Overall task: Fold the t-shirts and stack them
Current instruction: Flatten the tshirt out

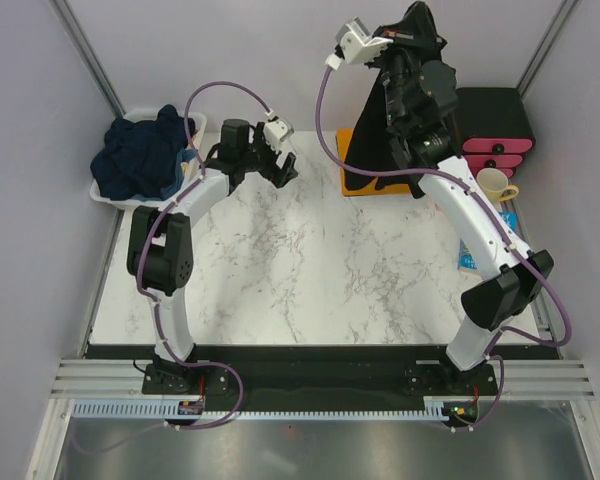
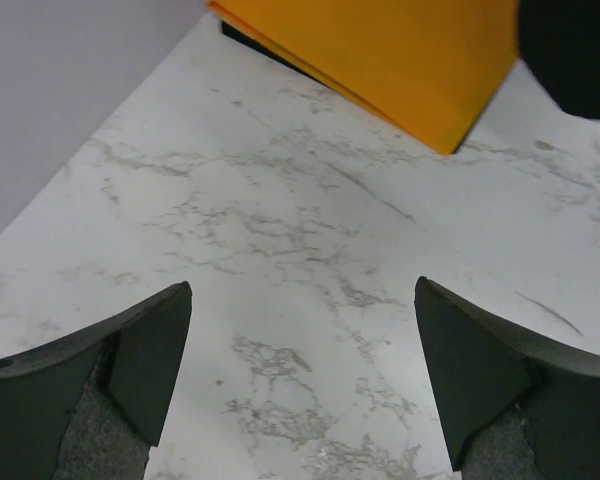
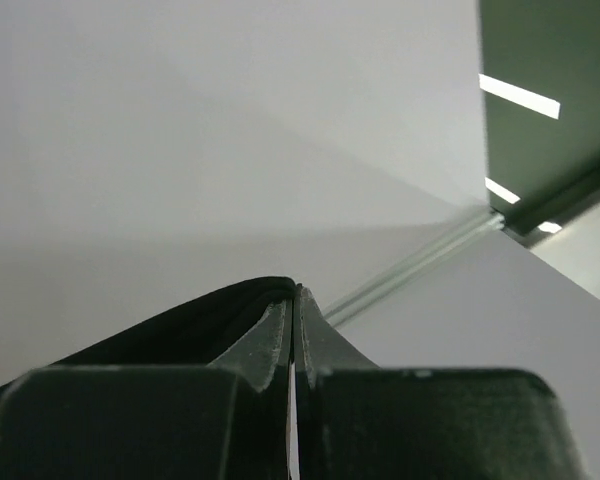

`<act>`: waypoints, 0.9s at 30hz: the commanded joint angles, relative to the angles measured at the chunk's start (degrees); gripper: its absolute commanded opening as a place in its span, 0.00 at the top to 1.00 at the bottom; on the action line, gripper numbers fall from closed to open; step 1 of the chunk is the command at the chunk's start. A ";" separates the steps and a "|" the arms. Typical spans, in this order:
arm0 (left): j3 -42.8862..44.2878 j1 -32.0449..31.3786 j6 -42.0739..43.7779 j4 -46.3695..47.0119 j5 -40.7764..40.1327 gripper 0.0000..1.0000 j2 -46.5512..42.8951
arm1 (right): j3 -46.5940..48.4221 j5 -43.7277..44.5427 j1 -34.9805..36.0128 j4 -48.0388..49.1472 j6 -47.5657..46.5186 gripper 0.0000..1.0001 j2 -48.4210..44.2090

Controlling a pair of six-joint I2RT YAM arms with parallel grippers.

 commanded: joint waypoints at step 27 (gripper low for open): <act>-12.03 6.14 4.96 20.56 -43.30 0.00 -10.98 | -17.88 14.27 -6.91 -10.85 10.70 0.41 6.71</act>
